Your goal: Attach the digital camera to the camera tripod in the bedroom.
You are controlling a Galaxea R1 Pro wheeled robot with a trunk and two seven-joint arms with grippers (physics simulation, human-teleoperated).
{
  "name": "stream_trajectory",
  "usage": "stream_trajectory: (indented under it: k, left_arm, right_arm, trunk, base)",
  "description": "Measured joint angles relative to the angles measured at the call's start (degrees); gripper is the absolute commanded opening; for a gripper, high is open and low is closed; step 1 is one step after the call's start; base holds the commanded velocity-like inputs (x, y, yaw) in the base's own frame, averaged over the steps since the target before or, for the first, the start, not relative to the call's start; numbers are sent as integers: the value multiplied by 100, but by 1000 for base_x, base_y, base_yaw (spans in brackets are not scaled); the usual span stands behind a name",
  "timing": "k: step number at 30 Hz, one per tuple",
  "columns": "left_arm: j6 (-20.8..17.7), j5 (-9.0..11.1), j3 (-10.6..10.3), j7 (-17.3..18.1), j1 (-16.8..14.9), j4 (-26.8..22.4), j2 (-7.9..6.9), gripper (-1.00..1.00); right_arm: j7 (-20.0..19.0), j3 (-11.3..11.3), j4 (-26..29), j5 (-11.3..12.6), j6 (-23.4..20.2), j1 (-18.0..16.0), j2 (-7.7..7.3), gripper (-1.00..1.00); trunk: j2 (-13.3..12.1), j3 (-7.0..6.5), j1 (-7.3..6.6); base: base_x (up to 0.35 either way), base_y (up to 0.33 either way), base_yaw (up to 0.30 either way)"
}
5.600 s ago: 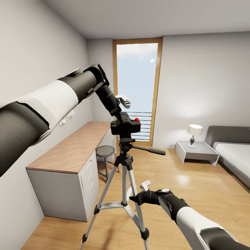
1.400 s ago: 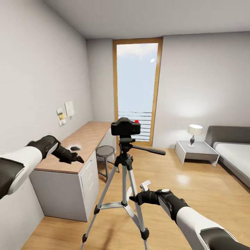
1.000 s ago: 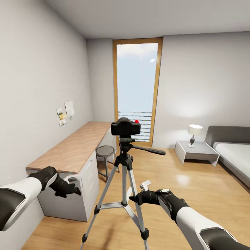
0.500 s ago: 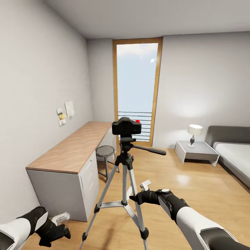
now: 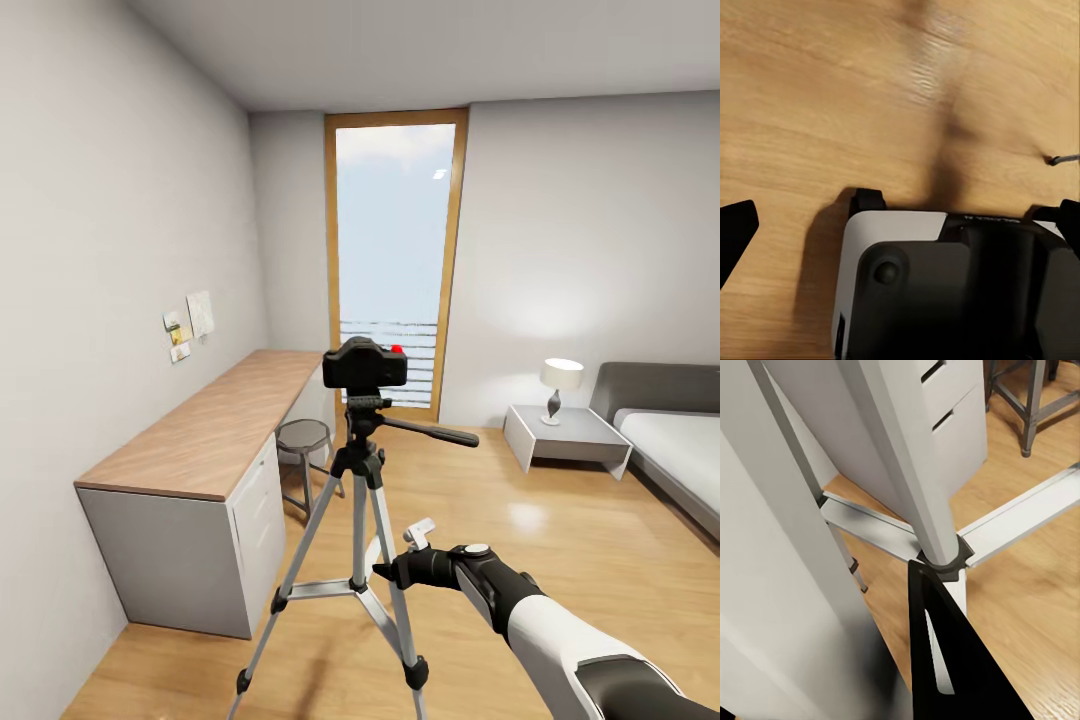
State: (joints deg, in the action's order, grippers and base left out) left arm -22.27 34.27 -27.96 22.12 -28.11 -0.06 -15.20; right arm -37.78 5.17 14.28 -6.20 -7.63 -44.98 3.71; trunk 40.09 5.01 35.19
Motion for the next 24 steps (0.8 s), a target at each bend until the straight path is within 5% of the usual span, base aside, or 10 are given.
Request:
stream_trajectory:
  k: [12,21,24]
  left_arm:
    - [573,229,27,-152,589,2,90,100]
    - [700,1421,37,-1695,977,7,410,100]
    - [722,1639,39,-2049,1052,7,473,100]
  right_arm:
    - [2,2,0,7,-1,0,0,-100]
    - [5,9,1,16,-3,0,0,-100]
    - [5,8,0,17,-2,0,0,-100]
  trunk:
    - [0,-1,0]
    - [0,-1,0]
    - [0,-1,0]
  base:
    - [0,0,0]
    - [0,0,0]
    - [0,0,0]
